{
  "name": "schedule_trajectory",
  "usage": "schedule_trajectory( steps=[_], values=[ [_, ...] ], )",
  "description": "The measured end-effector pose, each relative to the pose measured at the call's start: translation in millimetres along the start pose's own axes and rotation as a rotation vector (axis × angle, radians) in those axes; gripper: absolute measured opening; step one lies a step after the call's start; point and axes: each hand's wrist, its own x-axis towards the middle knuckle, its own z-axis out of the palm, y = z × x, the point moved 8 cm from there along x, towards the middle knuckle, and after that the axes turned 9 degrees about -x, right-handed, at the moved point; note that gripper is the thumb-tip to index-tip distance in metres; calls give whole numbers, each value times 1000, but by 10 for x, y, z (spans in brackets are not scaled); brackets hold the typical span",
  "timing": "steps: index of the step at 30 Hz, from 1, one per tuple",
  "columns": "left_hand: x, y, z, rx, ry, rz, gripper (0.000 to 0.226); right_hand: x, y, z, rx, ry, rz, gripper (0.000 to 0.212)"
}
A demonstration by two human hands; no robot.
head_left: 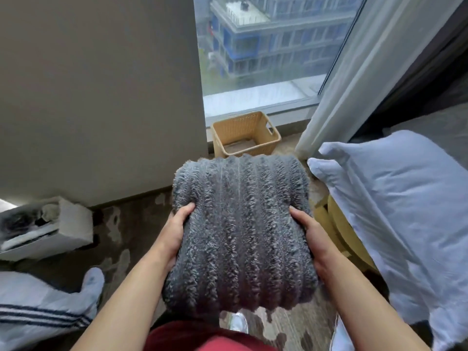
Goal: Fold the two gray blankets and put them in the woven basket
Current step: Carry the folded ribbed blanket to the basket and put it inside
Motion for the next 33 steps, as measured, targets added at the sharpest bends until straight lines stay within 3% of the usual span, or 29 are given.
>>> schedule_trajectory(
  steps=[3, 7, 13, 21, 25, 33],
  values=[
    [574, 270, 124, -24, 39, -47, 50, 615, -332, 199, -8, -67, 49, 62],
    [1590, 714, 437, -26, 30, -83, 50, 1515, -843, 273, -11, 4, 49, 58],
    [2856, 1380, 1213, 46, -19, -135, 53, 2419, -1693, 306, 73, 2, 132, 45],
    [4091, 1868, 2235, 38, -78, -165, 52, 3622, -2721, 35, 101, 13, 203, 45],
    [4835, 1966, 2542, 13, -2, -141, 59, 4552, -3171, -105, 38, -30, 243, 56],
    [6158, 1579, 2558, -140, 344, -158, 74, 6529, -3479, -423, -155, -138, 436, 60]
  ],
)
